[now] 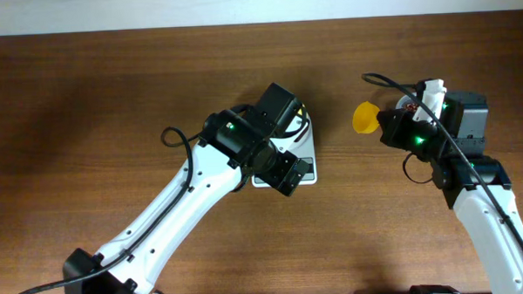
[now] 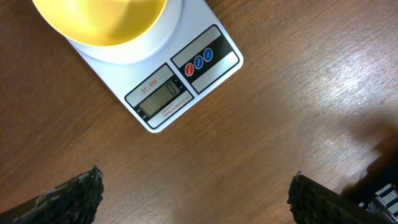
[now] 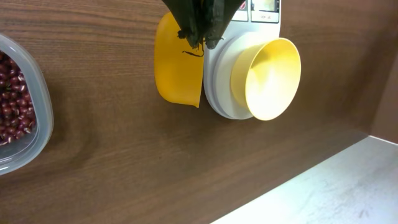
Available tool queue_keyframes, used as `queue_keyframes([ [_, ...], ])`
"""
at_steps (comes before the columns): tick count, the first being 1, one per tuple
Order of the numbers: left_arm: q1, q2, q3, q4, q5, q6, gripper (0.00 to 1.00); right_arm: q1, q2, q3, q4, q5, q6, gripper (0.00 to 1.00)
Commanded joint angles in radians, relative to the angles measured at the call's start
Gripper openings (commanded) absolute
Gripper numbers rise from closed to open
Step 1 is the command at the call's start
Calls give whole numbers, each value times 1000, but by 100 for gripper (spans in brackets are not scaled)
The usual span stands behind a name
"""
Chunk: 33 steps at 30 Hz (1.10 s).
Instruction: Scoop item into bowl and weigh 50g on scale
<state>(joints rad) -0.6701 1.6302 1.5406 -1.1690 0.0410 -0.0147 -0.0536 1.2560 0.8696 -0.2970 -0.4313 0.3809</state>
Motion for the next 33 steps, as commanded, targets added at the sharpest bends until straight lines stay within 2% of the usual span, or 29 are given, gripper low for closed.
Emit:
queue_keyframes([
  [1, 3, -23, 0, 1, -7, 20, 99, -6, 1, 11, -2, -2, -11, 4],
  [7, 3, -23, 0, 1, -7, 20, 99, -6, 1, 11, 1, 15, -12, 4],
  [11, 3, -23, 0, 1, -7, 20, 99, -6, 1, 11, 1, 25, -87, 4],
  [18, 3, -23, 0, 1, -7, 20, 99, -6, 0, 11, -22, 22, -90, 4],
  [20, 3, -23, 0, 1, -7, 20, 99, -6, 1, 11, -21, 26, -144, 4],
  [33, 4, -23, 0, 15, -20, 20, 99, -6, 1, 20, -26, 104, -146, 4],
])
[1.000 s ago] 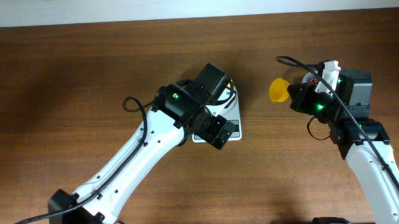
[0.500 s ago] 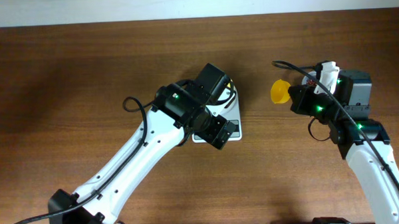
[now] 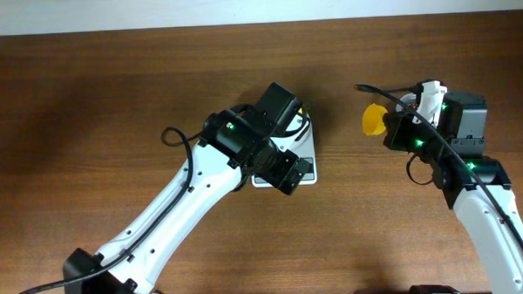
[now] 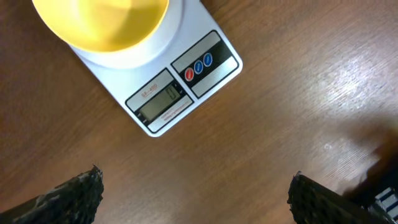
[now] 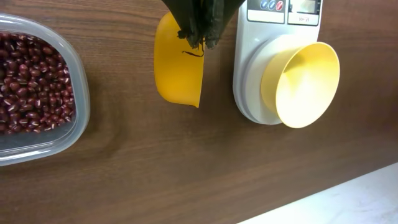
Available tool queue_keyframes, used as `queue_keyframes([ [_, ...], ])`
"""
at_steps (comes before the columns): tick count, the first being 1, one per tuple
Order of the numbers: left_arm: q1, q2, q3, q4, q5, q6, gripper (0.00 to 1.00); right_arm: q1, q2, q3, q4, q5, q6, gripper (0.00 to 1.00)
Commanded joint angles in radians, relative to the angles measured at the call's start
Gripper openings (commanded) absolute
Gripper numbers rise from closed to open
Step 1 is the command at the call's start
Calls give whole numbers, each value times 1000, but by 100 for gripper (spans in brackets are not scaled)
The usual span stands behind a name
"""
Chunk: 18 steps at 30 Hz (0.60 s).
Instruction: Scoop item into bowl and weigh 50g on scale
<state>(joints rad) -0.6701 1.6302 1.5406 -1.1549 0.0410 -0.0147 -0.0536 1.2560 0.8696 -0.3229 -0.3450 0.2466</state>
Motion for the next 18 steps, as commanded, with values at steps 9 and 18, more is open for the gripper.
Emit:
queue_keyframes([
  [9, 21, -23, -1, 2, -25, 70, 99, -7, 1, 20, -3, 21, -11, 4],
  [18, 132, -42, -2, 2, 111, 234, 99, -28, 1, 20, -4, 16, -10, 4],
])
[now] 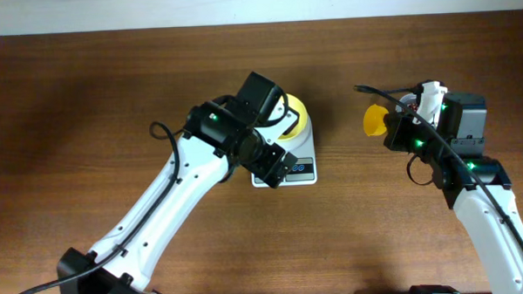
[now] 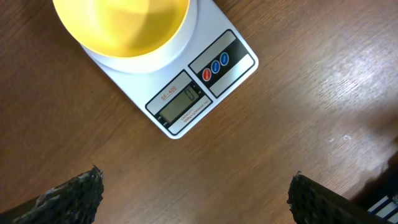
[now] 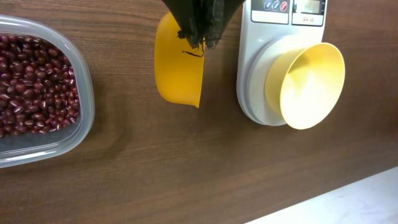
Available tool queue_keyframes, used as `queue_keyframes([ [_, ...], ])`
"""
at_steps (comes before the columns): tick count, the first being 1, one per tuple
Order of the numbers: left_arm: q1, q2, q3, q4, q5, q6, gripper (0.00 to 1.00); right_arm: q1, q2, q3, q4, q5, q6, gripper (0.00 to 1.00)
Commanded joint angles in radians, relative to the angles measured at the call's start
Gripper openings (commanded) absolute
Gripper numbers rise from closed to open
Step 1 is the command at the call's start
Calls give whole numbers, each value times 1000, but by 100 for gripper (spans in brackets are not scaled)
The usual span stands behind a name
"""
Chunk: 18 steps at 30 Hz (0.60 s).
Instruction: Scoop item into bowl and weigh 50g on scale
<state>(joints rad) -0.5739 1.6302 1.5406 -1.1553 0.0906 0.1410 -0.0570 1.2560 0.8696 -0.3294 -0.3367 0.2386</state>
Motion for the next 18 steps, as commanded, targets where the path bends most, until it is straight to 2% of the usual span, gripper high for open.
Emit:
queue_keyframes([
  [1, 50, -50, -2, 2, 85, 97, 99, -36, 1, 20, 0, 4, 2, 4],
  [3, 99, -83, -7, 2, 168, 149, 99, -62, 1, 23, -12, -15, 4, 4],
  [5, 159, -140, -43, 3, 183, 173, 99, -79, 1, 24, -13, -32, 5, 4],
  [7, 208, -204, -116, 28, 196, 192, 99, -81, 1, 25, -13, -37, 5, 4],
  [8, 222, -243, -171, 66, 248, 204, 99, -81, 1, 25, -14, -37, 5, 4],
  [12, 225, -349, -350, 208, 336, 209, 99, -81, 1, 25, -23, -37, 5, 4],
  [18, 224, -349, -369, 206, 332, 209, 99, -81, 1, 25, -34, -37, 5, 4],
])
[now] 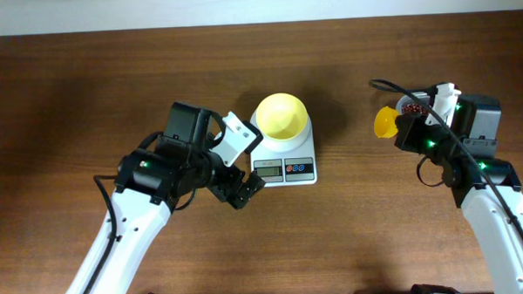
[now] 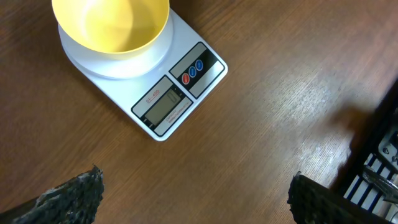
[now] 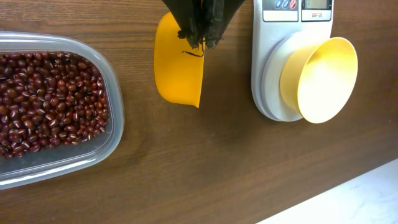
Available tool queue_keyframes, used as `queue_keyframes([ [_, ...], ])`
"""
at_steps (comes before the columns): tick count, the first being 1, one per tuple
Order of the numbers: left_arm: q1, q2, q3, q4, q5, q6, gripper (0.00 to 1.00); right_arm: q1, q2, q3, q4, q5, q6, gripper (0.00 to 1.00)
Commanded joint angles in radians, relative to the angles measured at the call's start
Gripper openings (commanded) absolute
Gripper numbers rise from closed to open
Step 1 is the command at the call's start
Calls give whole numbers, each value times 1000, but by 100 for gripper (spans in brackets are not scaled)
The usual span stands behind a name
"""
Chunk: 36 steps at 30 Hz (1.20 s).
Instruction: Scoop item into bowl and weigh 50g on scale
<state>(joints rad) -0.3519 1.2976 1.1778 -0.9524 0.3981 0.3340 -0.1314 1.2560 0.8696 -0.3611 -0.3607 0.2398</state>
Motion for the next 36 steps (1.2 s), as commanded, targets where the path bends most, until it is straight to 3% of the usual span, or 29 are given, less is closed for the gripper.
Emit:
queue_keyframes([
  [1, 2, -16, -6, 3, 24, 16, 99, -6, 1, 25, -3, -13, 3, 4],
  [7, 2, -16, -6, 54, -103, 21, 99, -6, 1, 25, -2, -13, 2, 4],
  [17, 2, -16, -6, 87, -106, 20, 99, -6, 1, 40, -6, -13, -1, 4],
  [21, 2, -16, -6, 88, -106, 20, 99, -6, 1, 113, -87, -9, -31, 4],
  [28, 2, -16, -6, 87, -106, 20, 99, -7, 30, 355, -371, 279, -181, 4],
  [31, 2, -16, -6, 87, -107, 20, 99, -14, 98, 367, -357, 435, -253, 4],
  [36, 2, -16, -6, 87, -107, 20, 99, -61, 228, 367, -268, 501, -315, 4],
])
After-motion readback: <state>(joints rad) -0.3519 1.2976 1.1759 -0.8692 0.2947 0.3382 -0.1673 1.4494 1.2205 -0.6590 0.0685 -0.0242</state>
